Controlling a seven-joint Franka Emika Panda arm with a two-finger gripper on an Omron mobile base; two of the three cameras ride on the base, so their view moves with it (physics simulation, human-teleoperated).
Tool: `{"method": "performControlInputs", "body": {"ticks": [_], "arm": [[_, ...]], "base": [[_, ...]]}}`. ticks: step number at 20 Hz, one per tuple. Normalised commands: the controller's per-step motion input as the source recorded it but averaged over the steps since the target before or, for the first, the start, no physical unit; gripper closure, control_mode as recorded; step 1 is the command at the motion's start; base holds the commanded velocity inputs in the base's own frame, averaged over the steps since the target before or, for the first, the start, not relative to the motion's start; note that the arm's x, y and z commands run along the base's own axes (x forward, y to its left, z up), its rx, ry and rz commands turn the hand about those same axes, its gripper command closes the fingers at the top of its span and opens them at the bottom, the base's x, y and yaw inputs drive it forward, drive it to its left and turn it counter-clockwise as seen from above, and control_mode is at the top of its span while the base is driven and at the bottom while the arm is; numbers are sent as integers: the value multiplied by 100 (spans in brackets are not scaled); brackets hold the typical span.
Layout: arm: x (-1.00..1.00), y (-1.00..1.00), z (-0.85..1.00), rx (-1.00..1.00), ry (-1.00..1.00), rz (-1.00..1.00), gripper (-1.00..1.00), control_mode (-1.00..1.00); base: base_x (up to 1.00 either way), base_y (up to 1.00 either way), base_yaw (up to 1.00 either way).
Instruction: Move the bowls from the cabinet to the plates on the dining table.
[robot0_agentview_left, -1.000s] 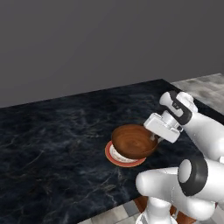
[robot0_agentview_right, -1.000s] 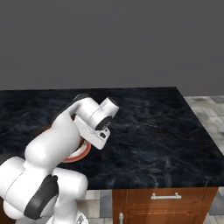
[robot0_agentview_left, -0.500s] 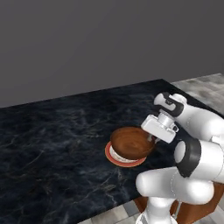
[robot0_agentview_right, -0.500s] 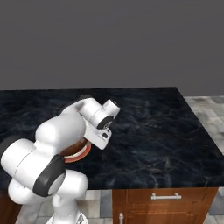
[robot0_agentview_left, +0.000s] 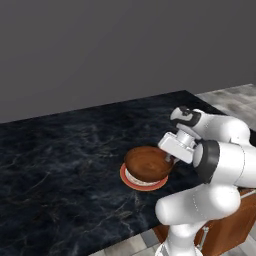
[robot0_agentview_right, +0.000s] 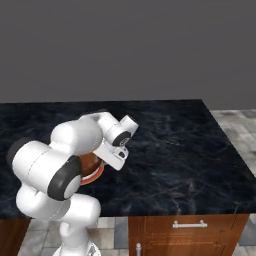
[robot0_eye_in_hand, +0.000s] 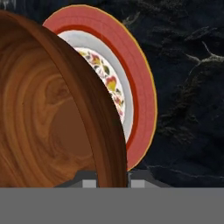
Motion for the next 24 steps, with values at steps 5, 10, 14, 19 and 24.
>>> {"method": "performControlInputs", "body": {"ticks": [5,10,14,19,24], "arm": [[14,6,-19,-1,-3,3,100,-100],[11,7,-20,-2,-6,4,100,-100],[11,8,-16,-2,-3,4,-100,-100],[2,1,12,0,-2,7,-100,-100],[-6,-1,26,0,-5,10,-100,-100]], "base": [[0,0,0],[0,0,0],[0,0,0],[0,0,0],[0,0,0]]}}
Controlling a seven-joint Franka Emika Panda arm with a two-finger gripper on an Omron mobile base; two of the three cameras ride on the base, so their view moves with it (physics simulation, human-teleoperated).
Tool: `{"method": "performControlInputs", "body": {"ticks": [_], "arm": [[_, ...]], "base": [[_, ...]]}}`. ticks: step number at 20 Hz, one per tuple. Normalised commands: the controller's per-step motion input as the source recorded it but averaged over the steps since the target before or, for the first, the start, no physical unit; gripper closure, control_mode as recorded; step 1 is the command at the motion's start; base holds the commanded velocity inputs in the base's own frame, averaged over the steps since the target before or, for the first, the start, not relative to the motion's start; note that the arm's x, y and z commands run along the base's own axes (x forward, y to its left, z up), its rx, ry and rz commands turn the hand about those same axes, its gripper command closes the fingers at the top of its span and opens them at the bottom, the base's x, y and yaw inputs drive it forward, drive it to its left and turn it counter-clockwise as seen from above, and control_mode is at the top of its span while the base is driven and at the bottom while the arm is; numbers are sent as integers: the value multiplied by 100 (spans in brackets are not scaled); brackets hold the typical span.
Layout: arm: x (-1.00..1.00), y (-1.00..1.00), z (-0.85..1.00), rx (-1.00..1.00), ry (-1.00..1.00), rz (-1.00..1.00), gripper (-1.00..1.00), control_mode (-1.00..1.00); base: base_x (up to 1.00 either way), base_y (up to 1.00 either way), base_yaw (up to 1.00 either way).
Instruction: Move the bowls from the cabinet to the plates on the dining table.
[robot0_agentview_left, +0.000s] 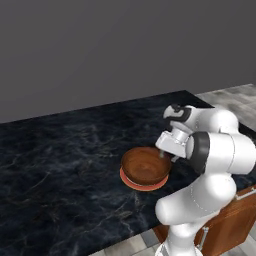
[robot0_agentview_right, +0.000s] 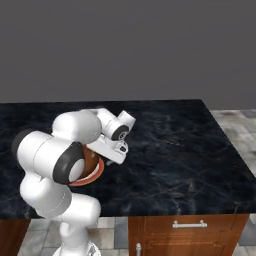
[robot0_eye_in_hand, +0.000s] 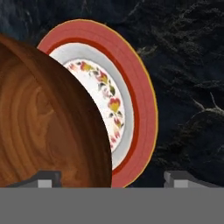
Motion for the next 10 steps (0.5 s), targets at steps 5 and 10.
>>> {"method": "performControlInputs", "body": {"ticks": [5,10], "arm": [[-12,-9,37,1,-5,9,-100,-100],[-15,-6,42,2,-5,1,-100,-100]], "base": [[0,0,0],[0,0,0]]}}
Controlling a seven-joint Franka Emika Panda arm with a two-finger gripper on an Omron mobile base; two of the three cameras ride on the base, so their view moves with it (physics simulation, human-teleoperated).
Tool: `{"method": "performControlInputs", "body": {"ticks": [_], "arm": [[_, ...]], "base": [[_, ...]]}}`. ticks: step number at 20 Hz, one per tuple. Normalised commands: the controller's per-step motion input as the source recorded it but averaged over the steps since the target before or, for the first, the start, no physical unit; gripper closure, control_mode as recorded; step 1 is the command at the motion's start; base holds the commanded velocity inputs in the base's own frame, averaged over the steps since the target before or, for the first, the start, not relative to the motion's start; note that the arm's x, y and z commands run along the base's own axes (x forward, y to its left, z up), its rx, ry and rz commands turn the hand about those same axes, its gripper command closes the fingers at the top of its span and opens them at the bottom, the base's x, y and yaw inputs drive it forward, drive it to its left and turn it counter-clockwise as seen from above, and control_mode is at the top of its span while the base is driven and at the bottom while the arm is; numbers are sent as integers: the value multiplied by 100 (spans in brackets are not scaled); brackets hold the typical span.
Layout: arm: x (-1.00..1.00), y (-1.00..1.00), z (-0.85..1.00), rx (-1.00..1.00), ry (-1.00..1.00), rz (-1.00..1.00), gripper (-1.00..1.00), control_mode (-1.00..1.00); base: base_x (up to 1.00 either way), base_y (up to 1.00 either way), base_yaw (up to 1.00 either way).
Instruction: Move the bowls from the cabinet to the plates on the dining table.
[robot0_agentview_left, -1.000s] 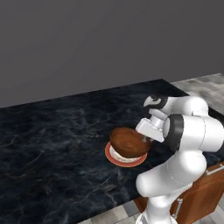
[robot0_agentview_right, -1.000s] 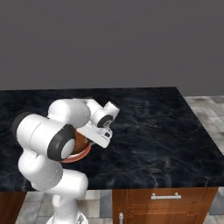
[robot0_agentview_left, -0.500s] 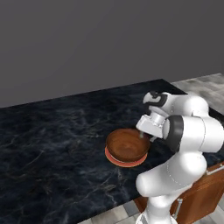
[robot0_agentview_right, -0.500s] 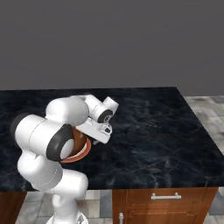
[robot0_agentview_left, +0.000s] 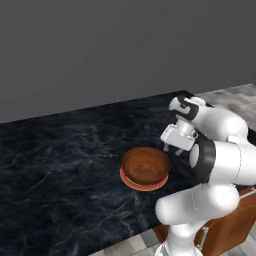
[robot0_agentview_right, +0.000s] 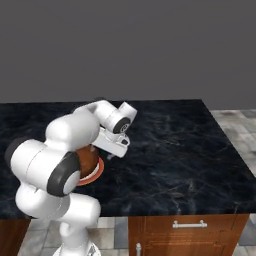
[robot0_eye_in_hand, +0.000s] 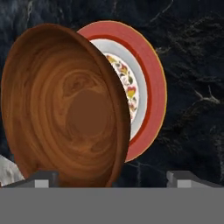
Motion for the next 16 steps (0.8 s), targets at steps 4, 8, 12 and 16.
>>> {"method": "performControlInputs", "body": {"ticks": [4,8,12,16], "arm": [[-25,-3,43,0,-5,0,-100,-100],[-36,0,38,-1,-7,-1,-100,-100],[-42,2,33,0,-8,-5,-100,-100],[-44,0,35,0,-10,-4,-100,-100]], "base": [[0,0,0],[0,0,0],[0,0,0],[0,0,0]]}}
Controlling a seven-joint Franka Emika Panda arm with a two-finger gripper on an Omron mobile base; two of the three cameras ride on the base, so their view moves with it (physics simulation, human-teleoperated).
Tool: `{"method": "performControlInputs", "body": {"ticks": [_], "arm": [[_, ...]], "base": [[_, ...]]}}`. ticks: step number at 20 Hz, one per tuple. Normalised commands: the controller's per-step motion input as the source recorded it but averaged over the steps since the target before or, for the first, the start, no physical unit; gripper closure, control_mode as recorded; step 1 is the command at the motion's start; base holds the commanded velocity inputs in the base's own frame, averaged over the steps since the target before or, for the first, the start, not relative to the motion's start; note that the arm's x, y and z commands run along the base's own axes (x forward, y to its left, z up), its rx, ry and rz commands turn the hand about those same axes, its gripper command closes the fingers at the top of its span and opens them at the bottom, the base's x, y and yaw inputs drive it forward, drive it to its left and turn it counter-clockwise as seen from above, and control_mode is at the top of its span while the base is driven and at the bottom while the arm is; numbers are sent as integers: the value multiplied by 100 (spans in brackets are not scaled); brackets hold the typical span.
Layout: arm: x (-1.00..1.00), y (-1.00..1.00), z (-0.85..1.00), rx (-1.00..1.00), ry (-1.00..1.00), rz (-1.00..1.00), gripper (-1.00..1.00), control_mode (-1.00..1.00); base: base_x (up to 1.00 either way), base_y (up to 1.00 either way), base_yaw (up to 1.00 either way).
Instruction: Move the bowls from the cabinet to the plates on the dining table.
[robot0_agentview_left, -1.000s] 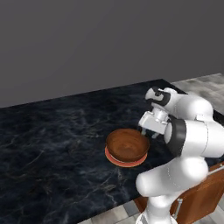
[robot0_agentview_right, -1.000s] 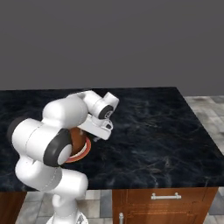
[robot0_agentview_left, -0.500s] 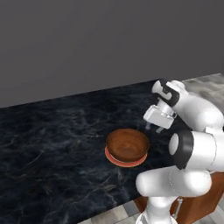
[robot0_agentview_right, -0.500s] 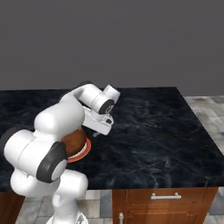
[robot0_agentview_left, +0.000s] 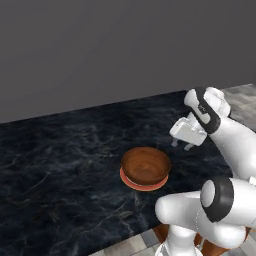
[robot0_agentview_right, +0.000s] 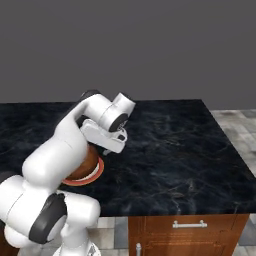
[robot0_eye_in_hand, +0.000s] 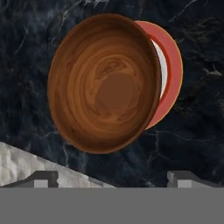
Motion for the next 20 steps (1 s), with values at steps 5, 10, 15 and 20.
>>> {"method": "performControlInputs", "body": {"ticks": [5,10,15,20], "arm": [[-36,0,41,-2,-13,-5,-100,-100],[-28,0,37,-7,-13,-8,-100,-100],[-24,0,36,-8,-12,-10,-100,-100],[-23,1,37,-7,-11,-12,-100,-100]], "base": [[0,0,0],[0,0,0],[0,0,0],[0,0,0]]}}
